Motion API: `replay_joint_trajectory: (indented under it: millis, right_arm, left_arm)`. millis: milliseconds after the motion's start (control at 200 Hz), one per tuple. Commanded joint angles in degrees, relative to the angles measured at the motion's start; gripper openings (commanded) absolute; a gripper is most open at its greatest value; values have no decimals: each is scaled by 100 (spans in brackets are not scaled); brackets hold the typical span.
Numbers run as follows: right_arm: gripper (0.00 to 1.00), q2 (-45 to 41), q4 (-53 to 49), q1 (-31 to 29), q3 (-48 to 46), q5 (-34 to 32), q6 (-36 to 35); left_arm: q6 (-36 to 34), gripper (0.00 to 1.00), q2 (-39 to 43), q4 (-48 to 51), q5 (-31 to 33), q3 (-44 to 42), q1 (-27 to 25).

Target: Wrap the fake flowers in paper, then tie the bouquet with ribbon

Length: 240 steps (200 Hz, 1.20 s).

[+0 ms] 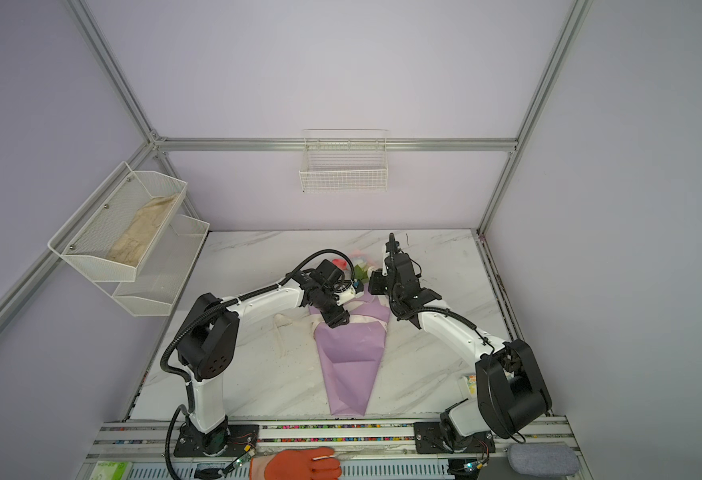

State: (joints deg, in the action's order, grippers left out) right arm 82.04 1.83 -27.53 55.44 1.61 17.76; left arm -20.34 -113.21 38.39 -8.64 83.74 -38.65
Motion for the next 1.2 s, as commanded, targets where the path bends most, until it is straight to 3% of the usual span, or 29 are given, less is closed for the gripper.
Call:
replay_joint_trajectory:
  millis: [0,160,395,615,675,880,1195]
  right_arm:
    - [0,-271,27,8,112,139,105]
    - [0,-303,63,19,43,108,170]
    - [0,-304,64,46,-75,72,317]
    - [0,-307,61,114,-182,-40,433]
    - [0,-421,72,158,-254,-68,495]
    - [0,-517,98,326,-460,-6,648]
    - [0,-557,190,422,-578,204,736]
  left_arm:
    - [-305,67,0,85,257,406,-6]
    - [-339,61,-61,69,286,347,-7]
    - [-426,38,-47,63,240,210,-59]
    - [-434,28,25,-121,508,-64,-125]
    - [-440,29,97,-208,513,-170,-131]
    - [-490,50,379,-422,724,-511,-169]
    - [-607,54,402,-630,838,-825,-202]
